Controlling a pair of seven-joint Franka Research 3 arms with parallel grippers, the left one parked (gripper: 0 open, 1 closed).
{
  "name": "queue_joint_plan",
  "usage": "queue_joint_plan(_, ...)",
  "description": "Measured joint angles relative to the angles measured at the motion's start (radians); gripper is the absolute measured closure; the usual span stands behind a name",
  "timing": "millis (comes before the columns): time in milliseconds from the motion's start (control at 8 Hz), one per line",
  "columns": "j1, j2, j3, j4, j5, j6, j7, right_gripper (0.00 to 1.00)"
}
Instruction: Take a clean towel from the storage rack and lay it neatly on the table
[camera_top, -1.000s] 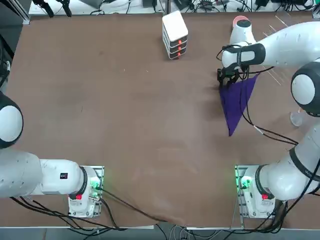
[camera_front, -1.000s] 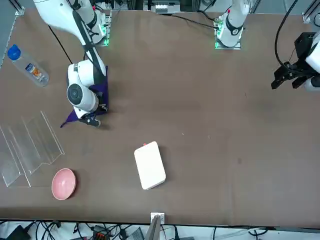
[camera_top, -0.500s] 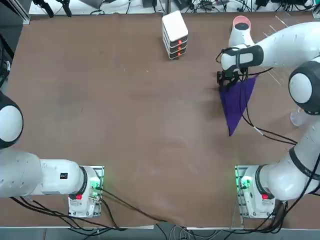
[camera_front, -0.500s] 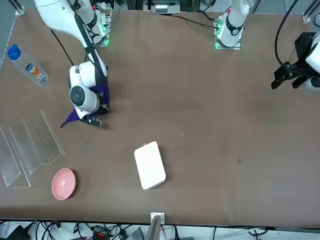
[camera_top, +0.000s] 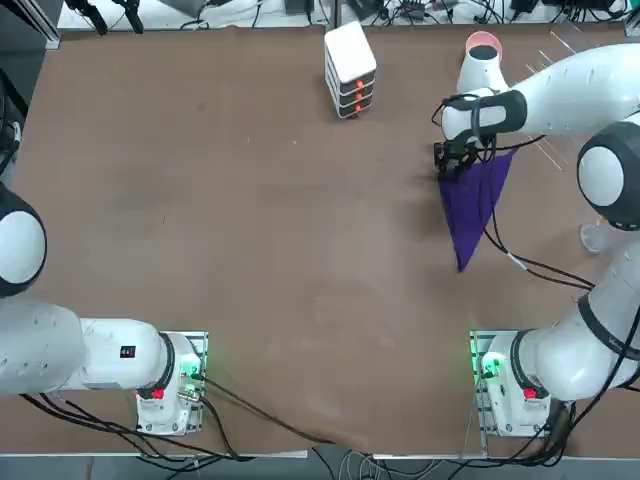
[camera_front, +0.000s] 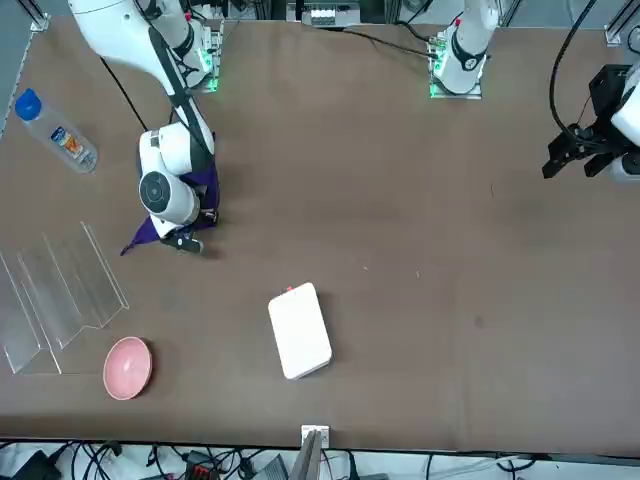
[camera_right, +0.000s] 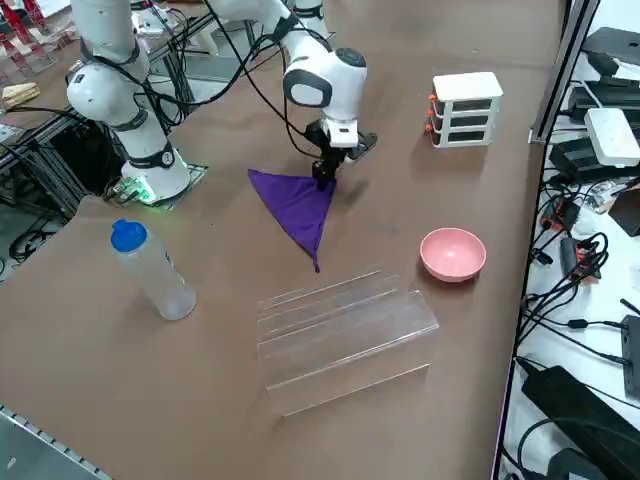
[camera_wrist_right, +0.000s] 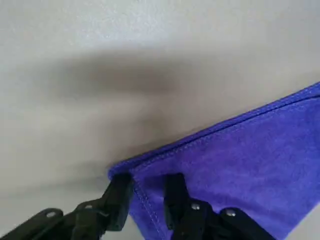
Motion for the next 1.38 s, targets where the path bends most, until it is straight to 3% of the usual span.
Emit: queue_joint_plan(1375, 0.01, 0.025, 0.0, 0.051, -0.043, -0.026, 0.051, 0.62)
